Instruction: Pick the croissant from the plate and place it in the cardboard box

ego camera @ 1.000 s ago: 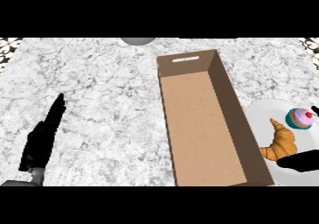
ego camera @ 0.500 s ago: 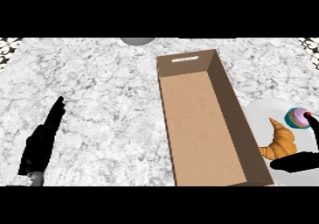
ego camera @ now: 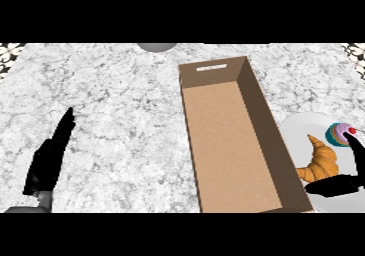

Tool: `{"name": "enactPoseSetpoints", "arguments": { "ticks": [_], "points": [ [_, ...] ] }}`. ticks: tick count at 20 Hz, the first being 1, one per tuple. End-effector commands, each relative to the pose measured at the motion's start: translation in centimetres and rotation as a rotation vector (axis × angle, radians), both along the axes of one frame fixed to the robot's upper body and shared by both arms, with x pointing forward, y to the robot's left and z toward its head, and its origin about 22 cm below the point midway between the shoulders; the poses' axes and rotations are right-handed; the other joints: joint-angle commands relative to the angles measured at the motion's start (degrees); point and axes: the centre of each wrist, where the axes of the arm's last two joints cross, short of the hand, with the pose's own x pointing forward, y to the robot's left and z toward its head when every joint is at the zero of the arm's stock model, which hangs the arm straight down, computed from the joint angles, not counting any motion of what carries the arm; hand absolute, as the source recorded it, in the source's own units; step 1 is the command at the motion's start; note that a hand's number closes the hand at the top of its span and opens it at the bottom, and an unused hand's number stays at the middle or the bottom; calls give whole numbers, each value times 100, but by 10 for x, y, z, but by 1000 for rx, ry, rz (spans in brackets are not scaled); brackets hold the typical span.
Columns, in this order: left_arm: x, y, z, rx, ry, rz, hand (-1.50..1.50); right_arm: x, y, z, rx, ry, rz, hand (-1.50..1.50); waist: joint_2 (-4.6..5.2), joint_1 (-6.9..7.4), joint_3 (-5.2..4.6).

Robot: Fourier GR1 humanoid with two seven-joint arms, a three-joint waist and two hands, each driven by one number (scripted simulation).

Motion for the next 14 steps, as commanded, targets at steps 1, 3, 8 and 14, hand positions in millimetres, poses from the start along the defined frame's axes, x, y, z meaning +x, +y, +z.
{"name": "enactPoseSetpoints", "arguments": {
  "ticks": [1, 3, 8, 14],
  "points": [
    [1, 9, -6, -15, -4, -5, 0, -8, 10, -3, -13, 17, -21, -150, -1, -5, 0],
    [-4, -9, -18, -9, 2, -1, 0, -10, -14, -10, 4, 15, -12, -150, -1, -10, 0],
    [0, -12, -3, 3, -6, -13, 0, 10, -13, -25, -4, 10, -19, -150, 2, 8, 1],
    [-3, -15, 2, -8, -15, -9, 0, 2, -19, -37, 7, 20, -12, -150, 0, 5, 2]
  ]
}}
